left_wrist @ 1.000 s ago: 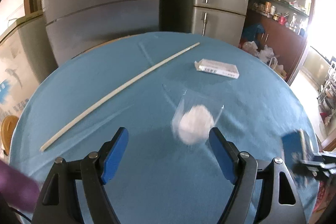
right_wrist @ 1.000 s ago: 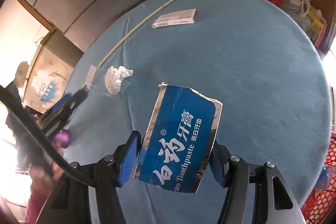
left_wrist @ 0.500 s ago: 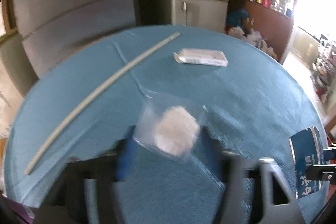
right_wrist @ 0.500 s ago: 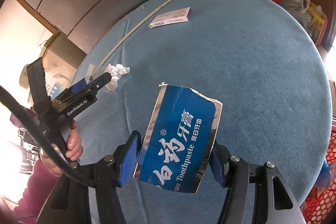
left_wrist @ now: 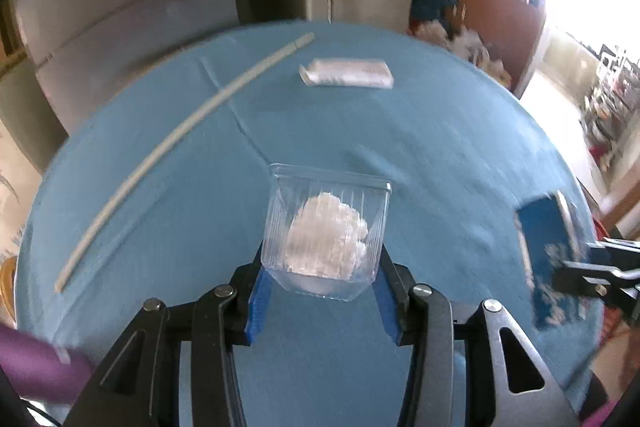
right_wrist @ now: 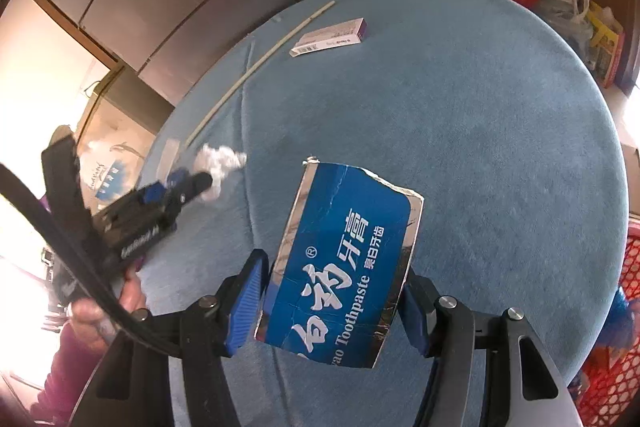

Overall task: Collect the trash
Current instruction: 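Grasp the clear plastic container holding tissue with the left tool, then lift the clear container with the left tool while the right tool lifts the toothpaste box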

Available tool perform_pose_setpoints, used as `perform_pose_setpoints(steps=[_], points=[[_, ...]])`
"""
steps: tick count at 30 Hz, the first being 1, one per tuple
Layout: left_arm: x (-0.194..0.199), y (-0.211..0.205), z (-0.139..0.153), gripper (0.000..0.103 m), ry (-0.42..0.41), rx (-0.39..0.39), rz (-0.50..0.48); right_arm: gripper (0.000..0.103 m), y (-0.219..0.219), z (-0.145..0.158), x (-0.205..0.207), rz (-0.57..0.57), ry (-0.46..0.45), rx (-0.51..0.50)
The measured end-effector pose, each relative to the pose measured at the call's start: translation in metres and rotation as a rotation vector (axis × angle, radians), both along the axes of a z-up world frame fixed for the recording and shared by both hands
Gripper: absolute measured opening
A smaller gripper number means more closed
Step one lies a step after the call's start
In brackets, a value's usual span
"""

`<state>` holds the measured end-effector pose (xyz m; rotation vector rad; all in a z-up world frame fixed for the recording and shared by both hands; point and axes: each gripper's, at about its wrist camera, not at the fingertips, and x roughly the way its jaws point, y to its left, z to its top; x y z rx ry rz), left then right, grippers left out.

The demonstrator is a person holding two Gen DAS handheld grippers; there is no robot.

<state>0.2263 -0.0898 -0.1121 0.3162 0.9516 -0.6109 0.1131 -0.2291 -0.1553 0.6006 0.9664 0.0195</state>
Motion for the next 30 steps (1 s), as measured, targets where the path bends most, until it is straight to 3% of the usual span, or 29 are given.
perform_pose_setpoints(steps=[5, 6, 11, 13, 16, 18, 20, 21, 22, 23, 25, 28, 30], points=[[-0.016, 0.003, 0.018, 0.048, 0.187, 0.08, 0.006, 0.064, 0.004, 0.004, -0.015, 0.002, -0.011, 0.004], [-0.017, 0.004, 0.022, 0.048, 0.249, 0.087, 0.005, 0.064, 0.004, 0.005, -0.017, 0.002, -0.012, 0.009], [-0.017, 0.003, 0.037, 0.048, 0.395, 0.086, -0.007, 0.064, 0.005, 0.008, -0.031, 0.0, -0.02, 0.016], [-0.018, 0.0, 0.048, 0.048, 0.379, 0.085, -0.018, 0.064, 0.005, 0.012, -0.038, -0.001, -0.036, 0.007], [-0.024, -0.006, 0.059, 0.048, 0.259, 0.131, -0.042, 0.064, 0.003, 0.017, -0.044, -0.007, -0.055, 0.0], [-0.021, -0.007, 0.05, 0.048, 0.338, 0.15, -0.015, 0.064, 0.002, 0.017, -0.047, -0.012, -0.05, 0.012], [-0.023, -0.01, 0.045, 0.048, 0.385, 0.105, -0.062, 0.064, 0.002, 0.018, -0.05, -0.012, -0.055, 0.016], [-0.026, -0.013, 0.038, 0.048, 0.377, 0.133, -0.078, 0.064, 0.003, 0.019, -0.052, -0.012, -0.058, 0.011], [-0.027, -0.015, 0.019, 0.048, 0.41, 0.244, -0.052, 0.064, 0.004, 0.019, -0.053, -0.012, -0.06, 0.011], [-0.027, -0.012, 0.005, 0.047, 0.459, 0.296, -0.017, 0.064, 0.004, 0.02, -0.054, -0.009, -0.064, 0.015], [-0.031, -0.006, 0.007, 0.047, 0.497, 0.232, -0.025, 0.064, 0.005, 0.024, -0.058, -0.008, -0.08, 0.01], [-0.043, -0.003, 0.03, 0.048, 0.385, 0.219, -0.028, 0.064, 0.003, 0.028, -0.063, -0.017, -0.109, 0.002], [-0.054, -0.002, 0.038, 0.048, 0.358, 0.215, -0.034, 0.064, 0.001, 0.027, -0.064, -0.023, -0.104, 0.017]])
